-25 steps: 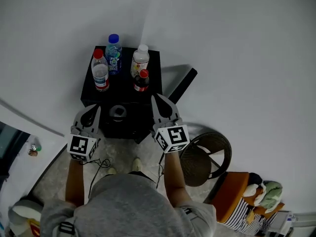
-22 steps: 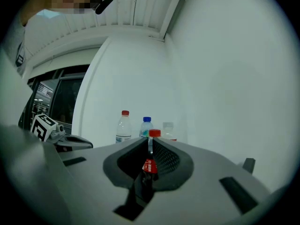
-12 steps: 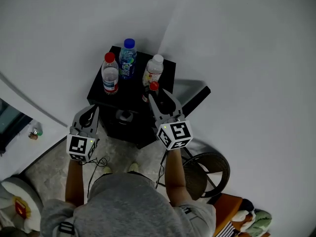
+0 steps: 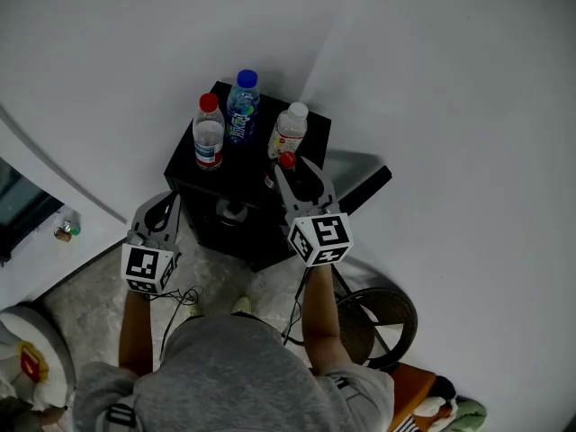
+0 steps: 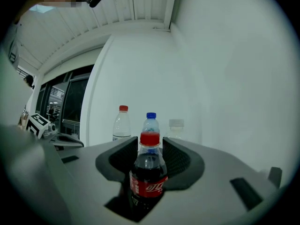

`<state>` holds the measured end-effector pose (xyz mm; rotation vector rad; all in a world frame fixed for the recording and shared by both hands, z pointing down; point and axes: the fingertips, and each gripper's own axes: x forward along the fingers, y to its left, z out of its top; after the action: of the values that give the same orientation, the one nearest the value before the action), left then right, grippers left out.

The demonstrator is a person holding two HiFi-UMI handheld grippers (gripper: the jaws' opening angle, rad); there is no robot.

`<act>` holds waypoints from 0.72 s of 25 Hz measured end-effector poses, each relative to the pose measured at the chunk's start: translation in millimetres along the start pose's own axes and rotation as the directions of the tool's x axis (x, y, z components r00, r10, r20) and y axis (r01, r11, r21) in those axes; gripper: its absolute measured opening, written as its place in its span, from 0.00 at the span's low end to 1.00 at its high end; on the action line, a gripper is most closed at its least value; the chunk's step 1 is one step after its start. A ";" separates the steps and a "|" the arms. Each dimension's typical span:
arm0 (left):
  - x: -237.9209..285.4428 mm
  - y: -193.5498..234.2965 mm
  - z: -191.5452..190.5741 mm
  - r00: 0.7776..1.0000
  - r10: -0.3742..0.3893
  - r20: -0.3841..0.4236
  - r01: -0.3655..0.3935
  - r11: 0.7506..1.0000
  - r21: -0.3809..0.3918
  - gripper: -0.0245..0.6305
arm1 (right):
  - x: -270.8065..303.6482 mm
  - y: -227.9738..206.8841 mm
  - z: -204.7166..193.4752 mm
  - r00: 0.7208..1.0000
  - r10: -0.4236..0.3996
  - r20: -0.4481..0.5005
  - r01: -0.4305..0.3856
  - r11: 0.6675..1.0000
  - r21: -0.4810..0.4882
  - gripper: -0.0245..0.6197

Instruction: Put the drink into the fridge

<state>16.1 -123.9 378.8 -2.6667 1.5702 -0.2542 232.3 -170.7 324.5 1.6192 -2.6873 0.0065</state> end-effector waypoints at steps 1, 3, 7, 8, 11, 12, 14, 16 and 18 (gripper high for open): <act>-0.5 0.1 -0.4 1.000 0.001 -0.001 -0.001 1.000 0.000 0.04 | 0.8 -0.3 -0.7 1.000 -0.001 -0.006 0.001 1.000 -0.006 0.30; -2.1 1.1 -0.6 1.000 0.004 -0.001 -0.004 1.000 -0.002 0.04 | 2.4 -1.0 -1.1 1.000 -0.009 -0.010 0.009 1.000 -0.011 0.30; -4.8 5.1 -2.6 1.000 0.008 -0.003 -0.008 1.000 -0.005 0.04 | 4.4 -0.5 -1.0 1.000 -0.017 -0.017 0.017 1.000 -0.012 0.27; -5.4 5.9 -2.6 1.000 0.008 -0.002 -0.008 1.000 -0.006 0.04 | 5.0 -0.5 -1.1 1.000 -0.018 -0.019 0.018 1.000 -0.011 0.27; -7.5 8.5 -2.9 1.000 0.003 0.002 -0.003 1.000 -0.009 0.04 | 5.6 -0.8 -1.7 1.000 -0.024 -0.019 0.024 1.000 -0.004 0.27; -8.6 9.5 -2.4 1.000 0.000 0.005 0.000 1.000 -0.009 0.04 | 5.2 -0.8 -1.6 0.999 -0.030 -0.019 0.030 1.000 -0.003 0.27; -12.2 11.9 -0.8 1.000 -0.007 0.011 0.007 1.000 -0.010 0.04 | 3.6 -0.1 -1.2 0.999 -0.044 -0.023 0.044 0.999 0.001 0.26; -15.6 14.9 0.0 1.000 -0.015 0.017 0.015 1.000 -0.011 0.04 | 1.8 1.8 0.8 0.998 -0.061 -0.024 0.061 0.998 -0.003 0.26; -18.2 18.7 -0.5 0.999 -0.025 0.022 0.025 1.000 -0.012 0.04 | 0.1 5.3 6.9 0.997 -0.074 -0.013 0.074 0.997 -0.015 0.26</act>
<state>-8.8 -117.2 375.0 -2.6906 1.5378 -0.2170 227.6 -168.4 317.6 1.7065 -2.6096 -0.0022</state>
